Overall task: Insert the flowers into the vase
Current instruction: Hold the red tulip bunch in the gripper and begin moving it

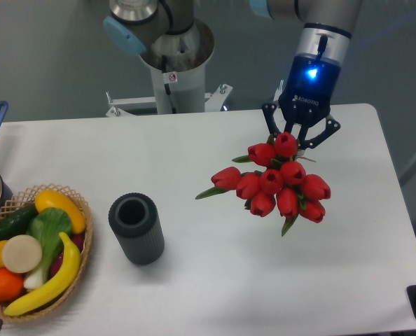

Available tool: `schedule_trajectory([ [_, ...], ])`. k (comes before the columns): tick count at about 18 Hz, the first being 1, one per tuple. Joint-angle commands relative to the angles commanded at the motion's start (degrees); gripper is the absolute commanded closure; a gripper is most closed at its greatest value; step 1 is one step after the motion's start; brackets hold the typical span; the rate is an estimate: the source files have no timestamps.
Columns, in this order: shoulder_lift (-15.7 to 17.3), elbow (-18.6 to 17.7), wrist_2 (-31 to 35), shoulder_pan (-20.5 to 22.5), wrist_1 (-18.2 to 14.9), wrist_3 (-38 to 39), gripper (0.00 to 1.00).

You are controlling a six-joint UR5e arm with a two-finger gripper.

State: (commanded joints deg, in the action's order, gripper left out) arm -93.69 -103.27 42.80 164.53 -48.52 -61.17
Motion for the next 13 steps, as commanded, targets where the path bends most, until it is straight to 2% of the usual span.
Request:
schedule_trajectory([
  [13, -1.14, 0.26, 0.0, -1.58, 0.09, -0.26, 0.86],
])
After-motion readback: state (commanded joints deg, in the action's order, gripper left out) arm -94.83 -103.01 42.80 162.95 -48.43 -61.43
